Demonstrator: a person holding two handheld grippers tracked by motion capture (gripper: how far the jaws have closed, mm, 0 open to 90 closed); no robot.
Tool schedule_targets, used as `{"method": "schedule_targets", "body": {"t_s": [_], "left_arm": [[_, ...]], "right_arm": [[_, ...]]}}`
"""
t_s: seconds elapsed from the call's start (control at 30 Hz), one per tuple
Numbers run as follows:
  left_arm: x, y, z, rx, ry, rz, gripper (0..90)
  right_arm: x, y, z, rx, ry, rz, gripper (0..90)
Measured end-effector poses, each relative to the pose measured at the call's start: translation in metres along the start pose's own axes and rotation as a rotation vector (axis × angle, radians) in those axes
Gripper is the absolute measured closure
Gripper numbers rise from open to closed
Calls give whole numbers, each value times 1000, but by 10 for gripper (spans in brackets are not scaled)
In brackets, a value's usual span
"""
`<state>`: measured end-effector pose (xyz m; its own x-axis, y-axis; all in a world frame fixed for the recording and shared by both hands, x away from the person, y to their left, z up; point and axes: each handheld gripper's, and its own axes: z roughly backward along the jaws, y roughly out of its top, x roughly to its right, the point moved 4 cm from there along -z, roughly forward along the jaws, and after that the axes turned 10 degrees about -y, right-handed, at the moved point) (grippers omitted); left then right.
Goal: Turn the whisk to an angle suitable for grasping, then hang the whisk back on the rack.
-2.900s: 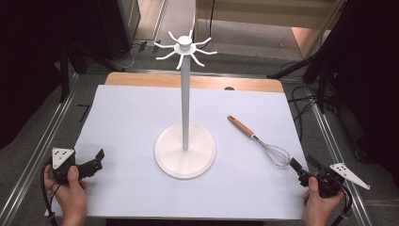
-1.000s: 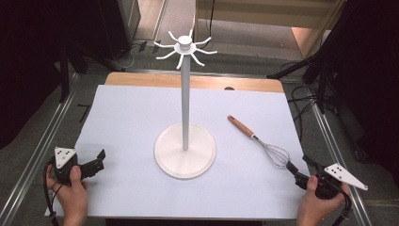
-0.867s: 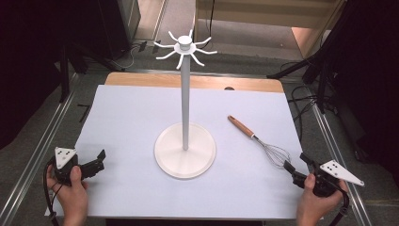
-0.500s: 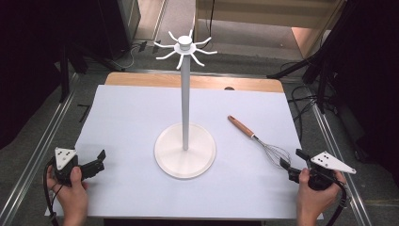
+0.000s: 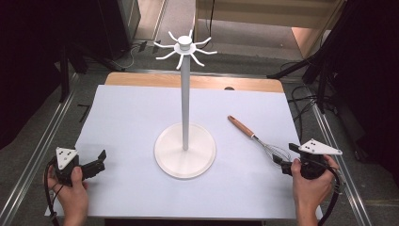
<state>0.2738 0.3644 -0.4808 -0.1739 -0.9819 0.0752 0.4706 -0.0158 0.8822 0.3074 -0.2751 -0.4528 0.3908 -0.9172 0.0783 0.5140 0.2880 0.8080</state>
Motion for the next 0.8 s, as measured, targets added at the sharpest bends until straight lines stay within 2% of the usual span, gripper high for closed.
{"method": "schedule_targets", "body": {"t_s": [0.1, 0.4, 0.8], "left_arm": [[-1, 0, 0, -3, -2, 9, 4], [0, 0, 0, 0, -2, 2, 4], [0, 0, -1, -10, 4, 2, 4]], "right_arm": [[-3, 7, -5, -25, 5, 25, 229], [-9, 23, -14, -84, 21, 78, 234], [-8, 41, -32, -214, 41, 144, 306]]}}
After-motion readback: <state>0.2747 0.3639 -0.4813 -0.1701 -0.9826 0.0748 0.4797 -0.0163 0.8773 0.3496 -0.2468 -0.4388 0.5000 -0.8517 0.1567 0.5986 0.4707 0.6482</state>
